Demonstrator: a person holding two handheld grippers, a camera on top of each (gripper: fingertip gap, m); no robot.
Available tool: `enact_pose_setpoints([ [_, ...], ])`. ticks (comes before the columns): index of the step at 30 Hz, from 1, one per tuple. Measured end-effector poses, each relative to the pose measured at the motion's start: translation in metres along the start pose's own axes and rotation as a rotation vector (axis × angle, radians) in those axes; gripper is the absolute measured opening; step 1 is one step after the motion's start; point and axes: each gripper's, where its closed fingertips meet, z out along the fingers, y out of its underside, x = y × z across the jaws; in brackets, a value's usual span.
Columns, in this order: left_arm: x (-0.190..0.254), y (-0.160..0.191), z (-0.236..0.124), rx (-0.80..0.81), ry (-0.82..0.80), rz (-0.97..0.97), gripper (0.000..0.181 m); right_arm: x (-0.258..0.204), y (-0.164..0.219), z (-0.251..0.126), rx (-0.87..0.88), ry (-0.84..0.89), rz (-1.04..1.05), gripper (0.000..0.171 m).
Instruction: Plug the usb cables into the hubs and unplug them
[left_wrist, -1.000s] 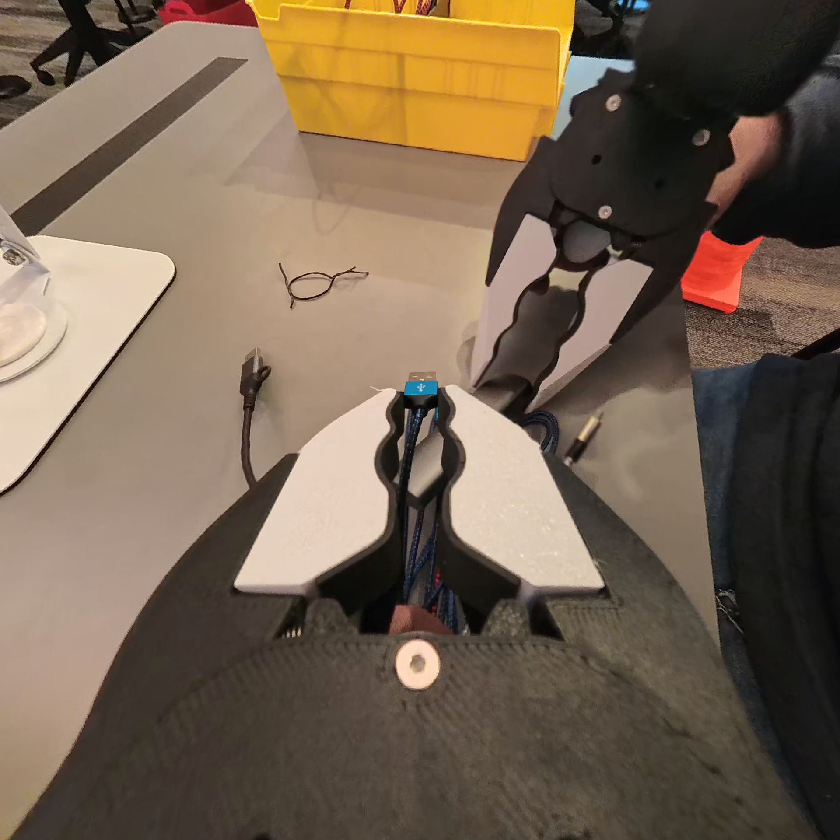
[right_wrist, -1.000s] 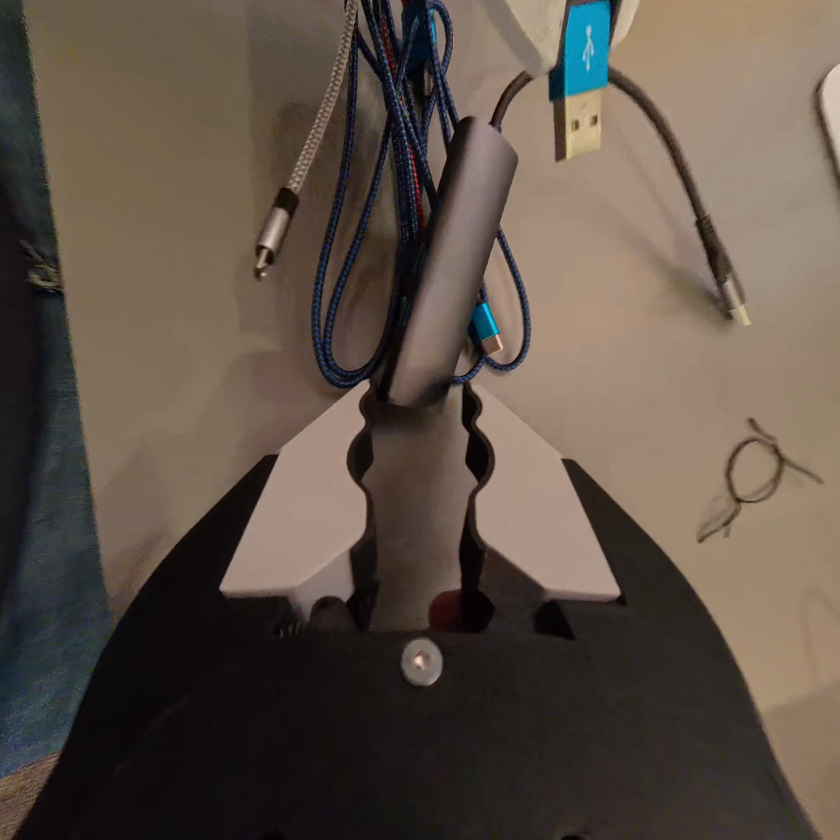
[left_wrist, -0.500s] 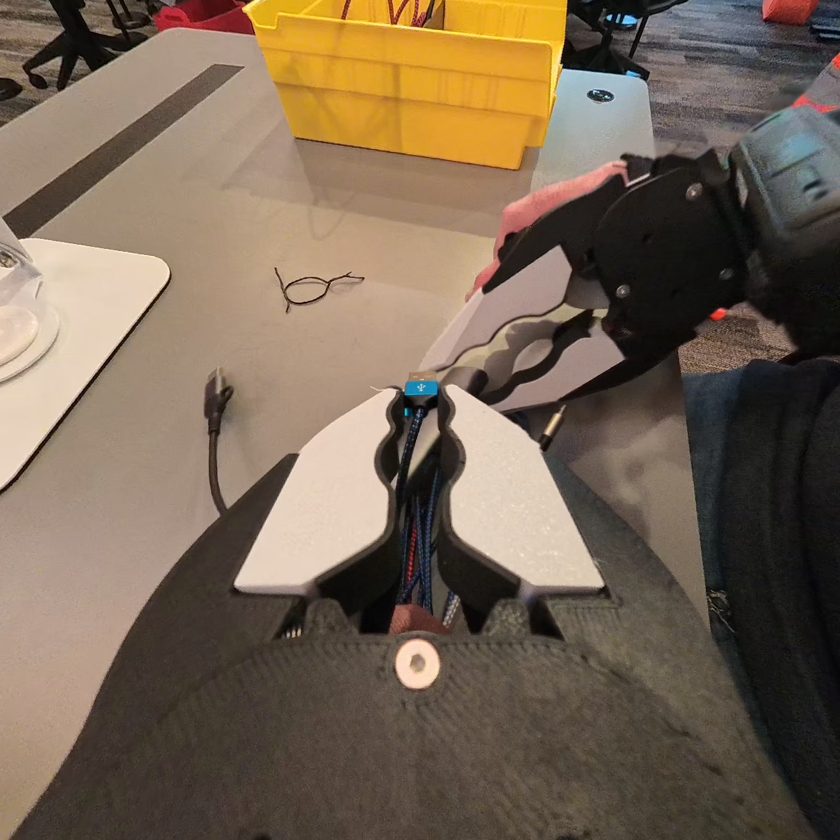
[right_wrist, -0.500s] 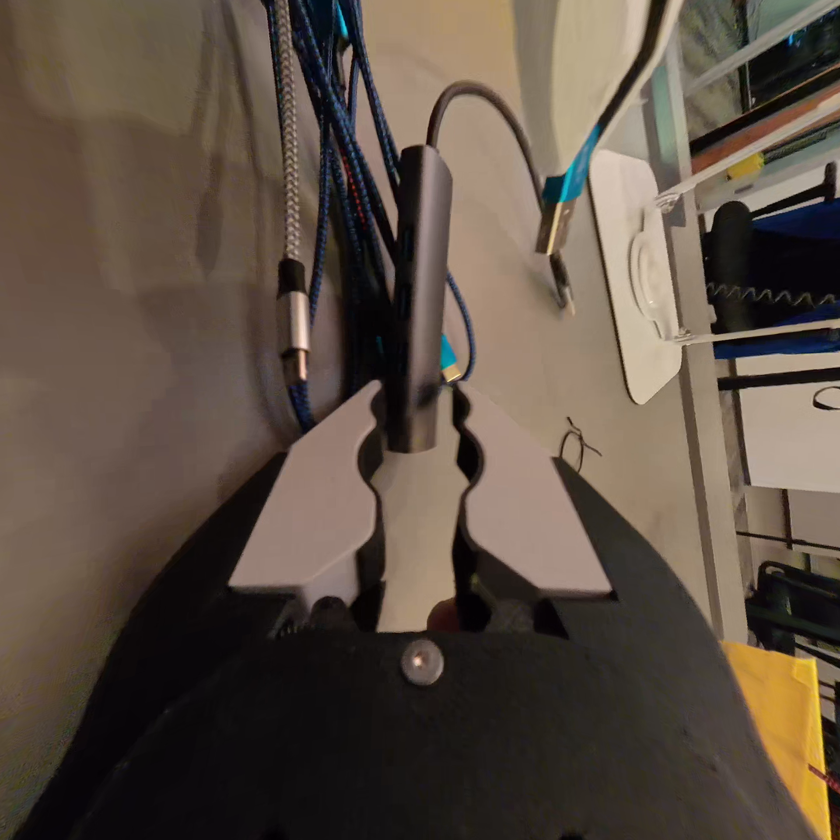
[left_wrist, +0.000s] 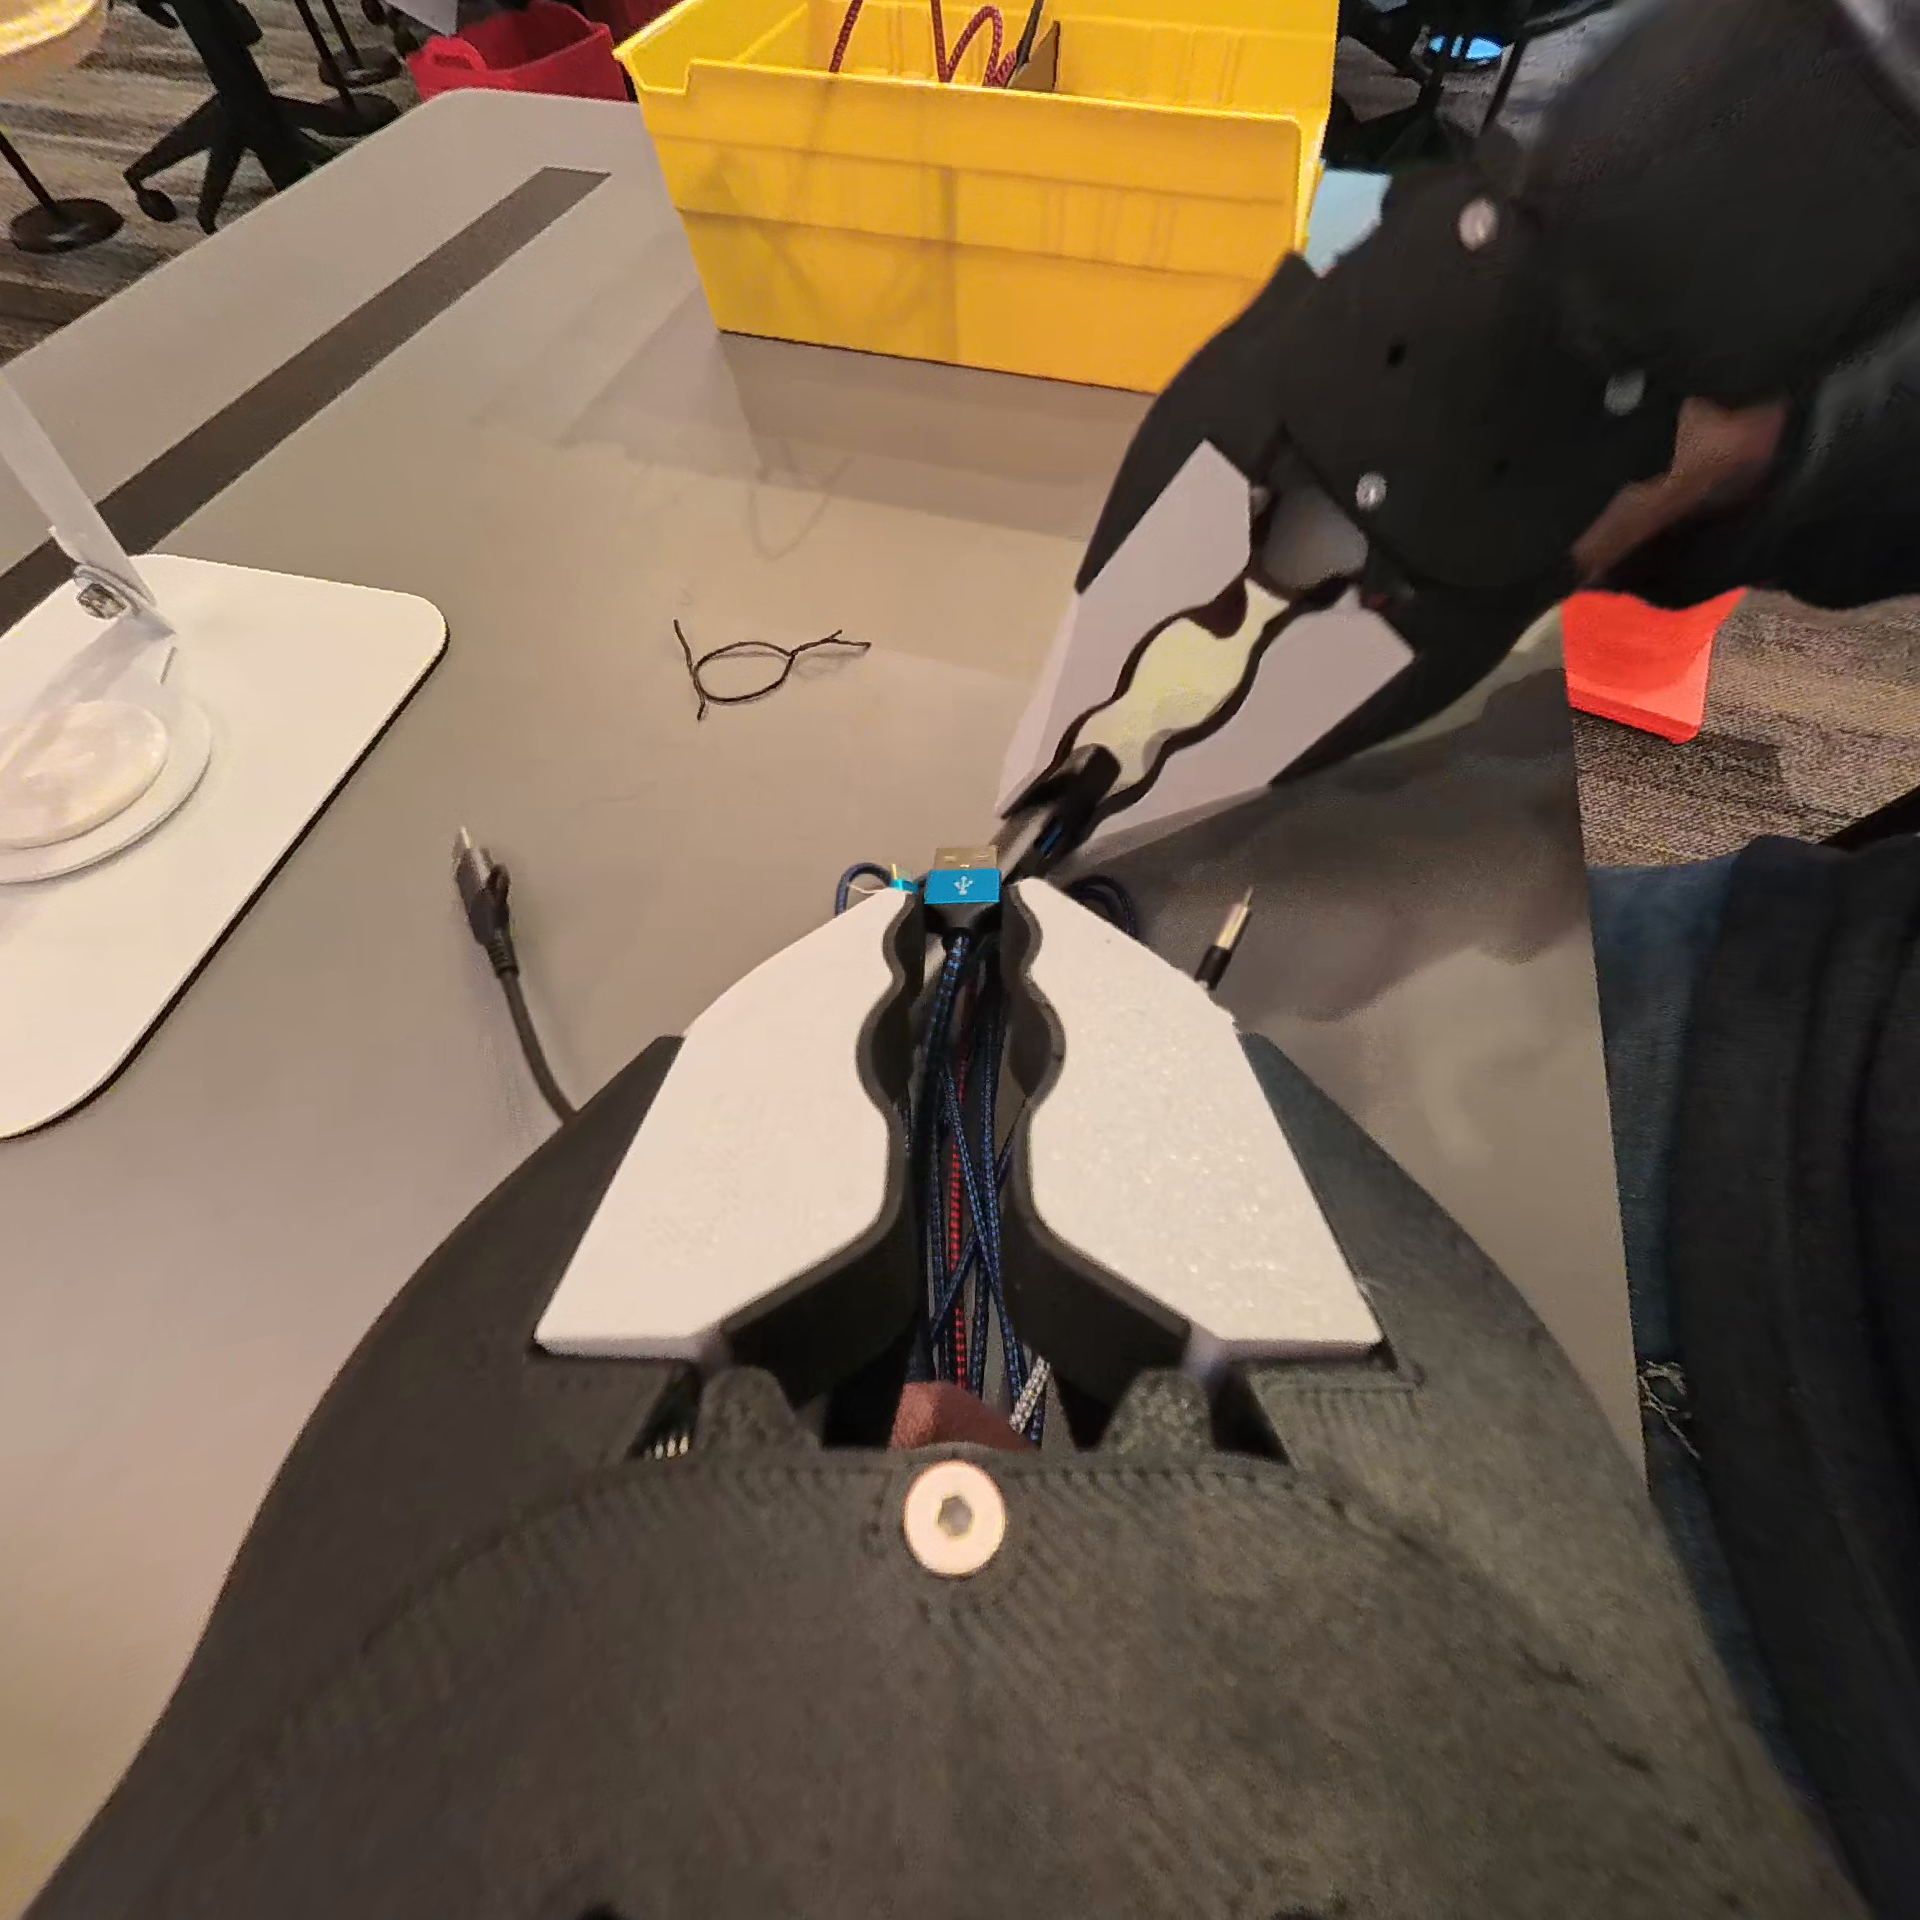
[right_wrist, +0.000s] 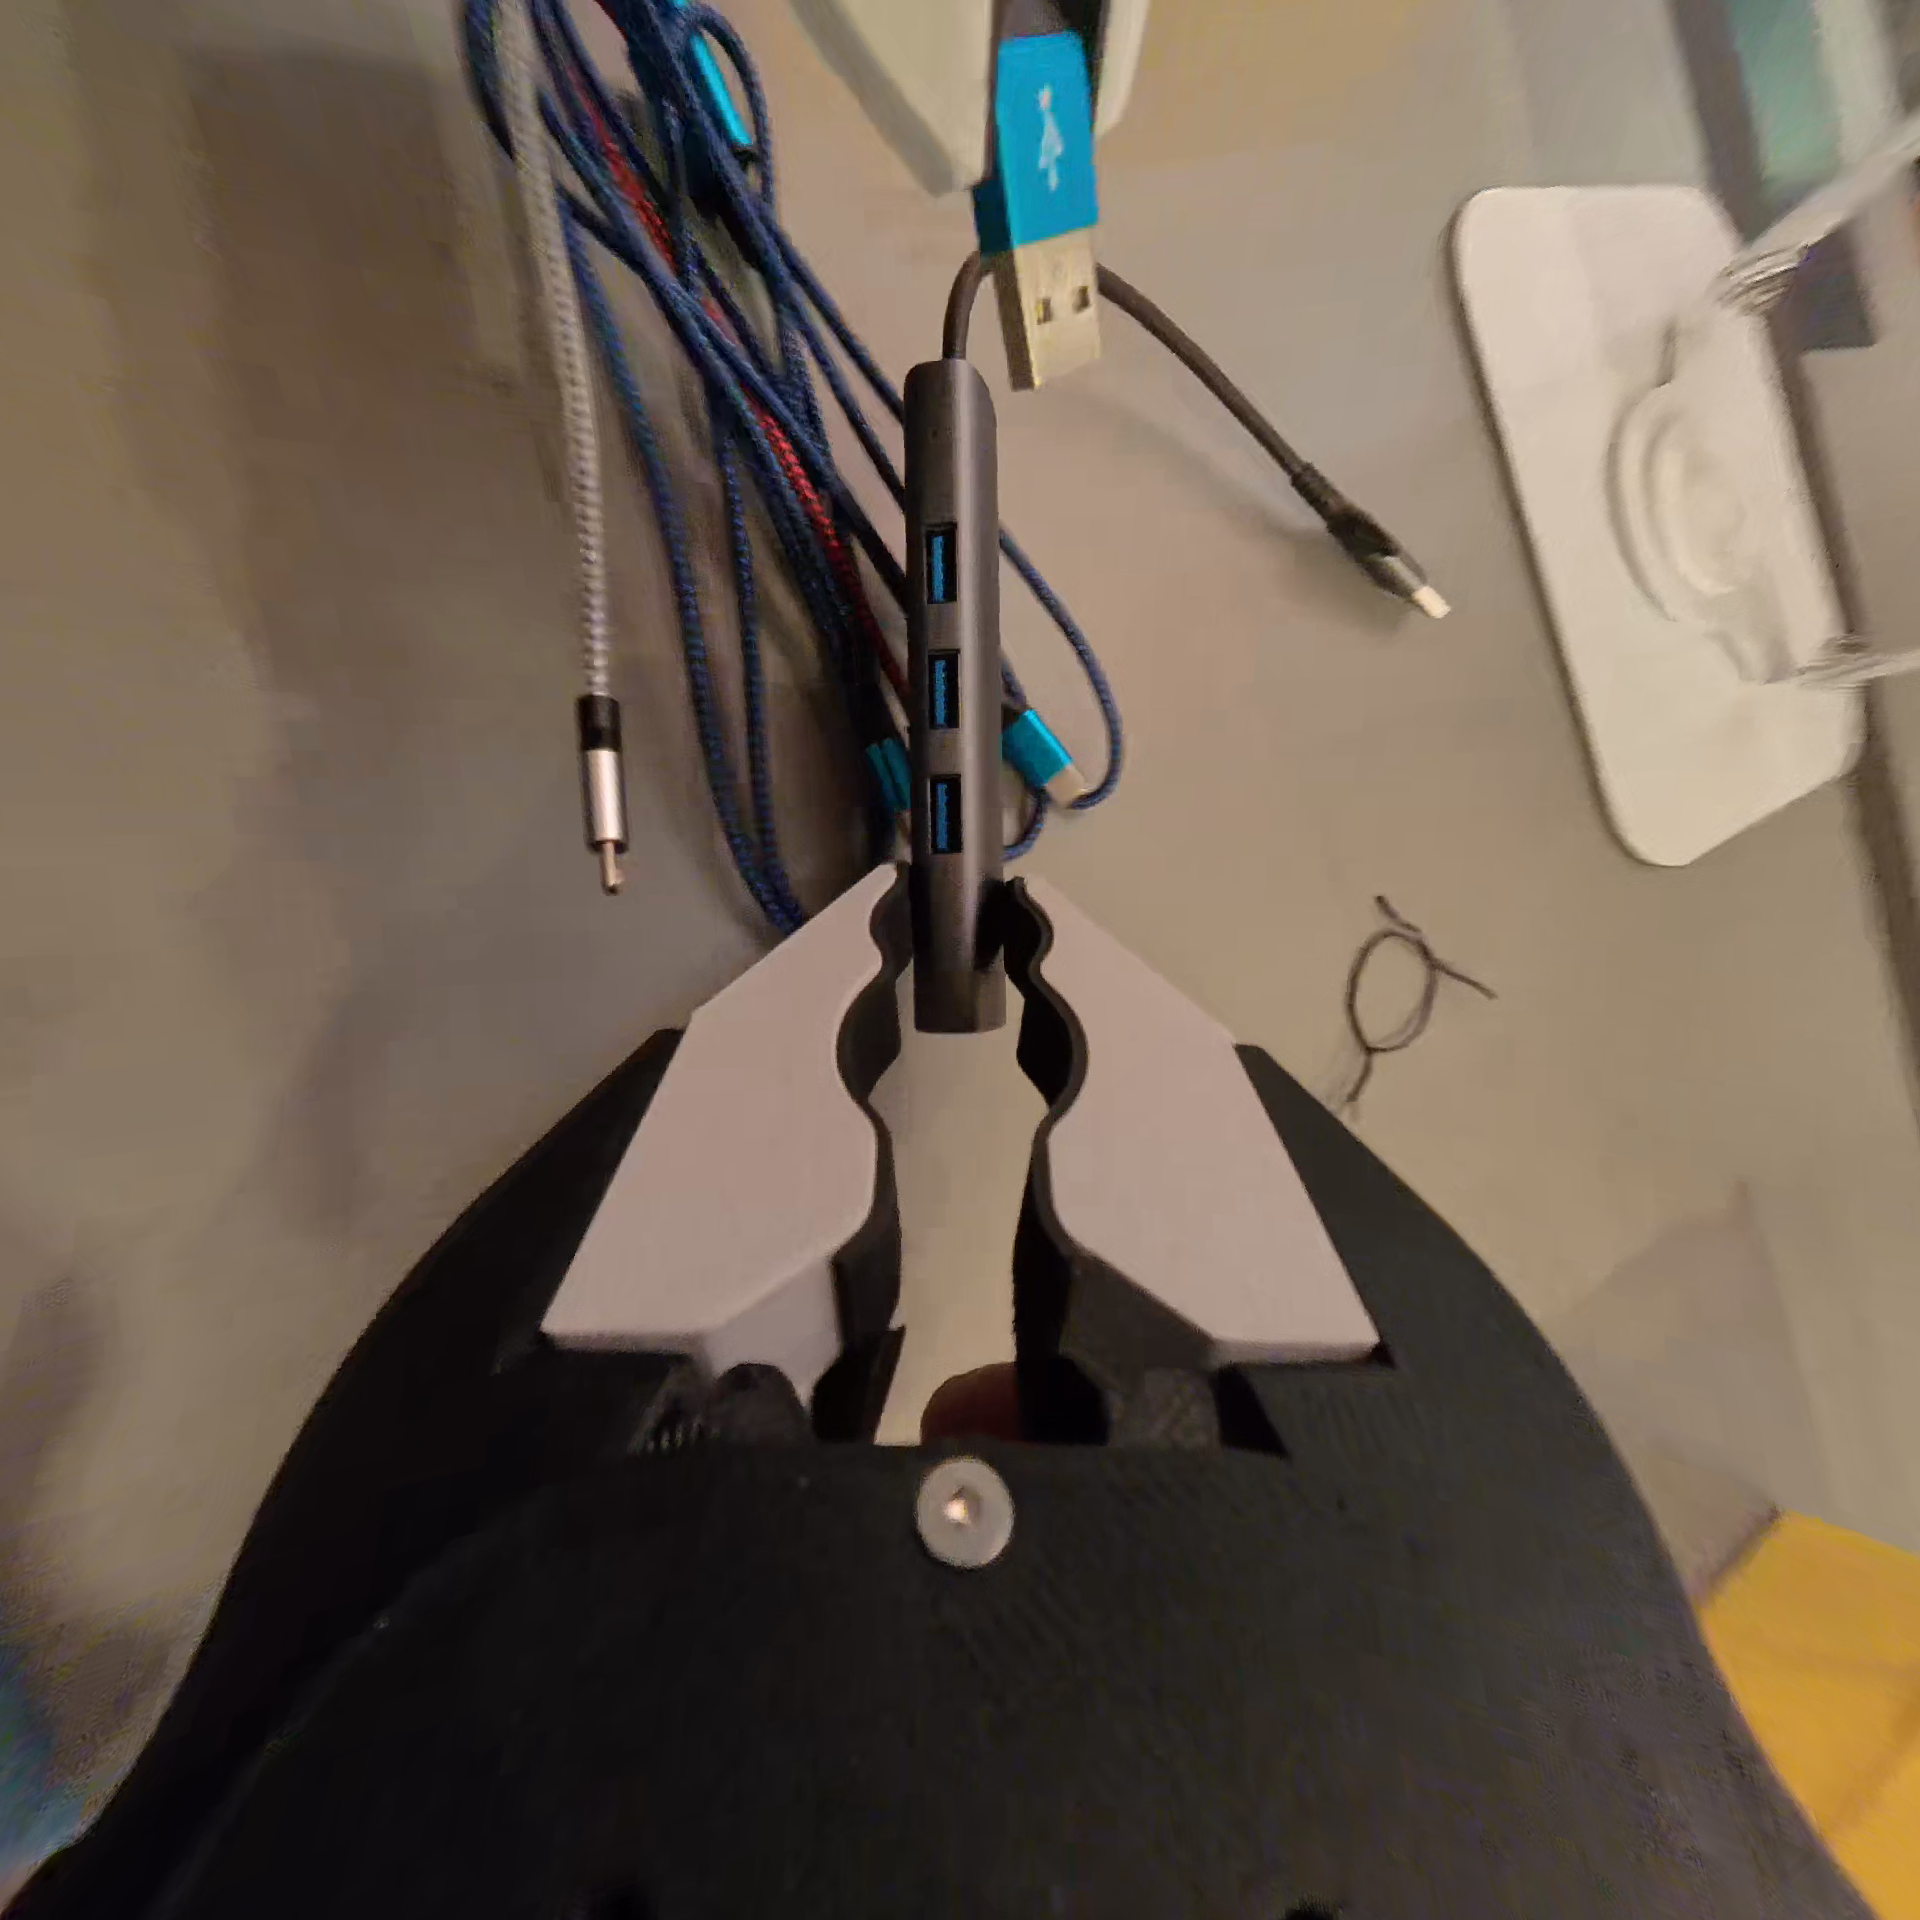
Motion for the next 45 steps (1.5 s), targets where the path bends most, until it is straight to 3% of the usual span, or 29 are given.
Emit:
enact_pose_setpoints([
  [6, 0.001, 0.001, 0.002, -0.009, 0.004, -0.001, 0.013, -0.015, 0.015, -0.004, -0.113, -0.265, -0.009, 0.014],
  [16, -0.002, 0.005, 0.002, -0.016, 0.001, -0.013, 0.013, -0.011, 0.010, 0.018, -0.070, -0.329, 0.082, 0.015],
  [24, -0.009, 0.000, -0.005, 0.000, -0.033, -0.017, 0.013, 0.001, -0.001, 0.017, 0.047, -0.247, 0.172, 0.014],
  [33, -0.019, -0.017, -0.011, -0.011, -0.143, 0.057, 0.013, 0.054, -0.007, -0.013, -0.135, 0.058, -0.041, 0.014],
  [39, -0.031, -0.027, -0.010, -0.005, -0.224, 0.024, 0.013, 0.090, -0.025, -0.025, -0.113, 0.345, -0.150, 0.015],
  [45, -0.045, -0.034, -0.003, 0.014, -0.288, -0.048, 0.013, 0.100, -0.025, -0.022, -0.129, 0.428, -0.183, 0.014],
])
